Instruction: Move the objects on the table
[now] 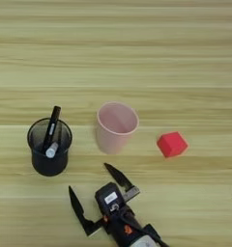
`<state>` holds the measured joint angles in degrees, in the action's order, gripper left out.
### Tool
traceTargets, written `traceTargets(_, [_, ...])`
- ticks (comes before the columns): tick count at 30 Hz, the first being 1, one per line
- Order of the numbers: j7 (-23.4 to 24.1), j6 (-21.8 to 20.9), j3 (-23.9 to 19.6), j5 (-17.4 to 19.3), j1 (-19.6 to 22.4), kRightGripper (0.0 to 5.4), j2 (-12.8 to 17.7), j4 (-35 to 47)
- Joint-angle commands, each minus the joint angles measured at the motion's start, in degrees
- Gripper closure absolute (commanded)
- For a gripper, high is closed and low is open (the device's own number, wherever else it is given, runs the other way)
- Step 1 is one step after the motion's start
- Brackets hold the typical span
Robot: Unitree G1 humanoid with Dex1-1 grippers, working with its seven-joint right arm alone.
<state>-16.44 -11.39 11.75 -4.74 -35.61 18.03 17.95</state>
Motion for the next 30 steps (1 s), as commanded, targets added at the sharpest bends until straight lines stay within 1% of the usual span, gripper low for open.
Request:
traceTargets(1, [0.32, -3.32, -0.95, -1.38, -0.92, 0.06, 1.25, 1.27])
traceTargets(9, [1.29, -11.5, -1.86, -4.19, -1.32, 0.06, 1.48, 2.07])
traceTargets(14, [2.03, -14.9, -2.48, -5.44, -1.16, 0.06, 1.14, 2.32])
traceTargets(20, [2.35, -16.41, -2.75, -6.54, -0.79, 0.06, 0.84, 2.52])
traceTargets(27, [1.44, -18.12, -2.51, -6.53, -0.36, 0.06, 1.12, 4.25])
traceTargets(30, [1.16, -18.75, -3.03, -6.2, 0.2, 0.06, 1.43, 5.49])
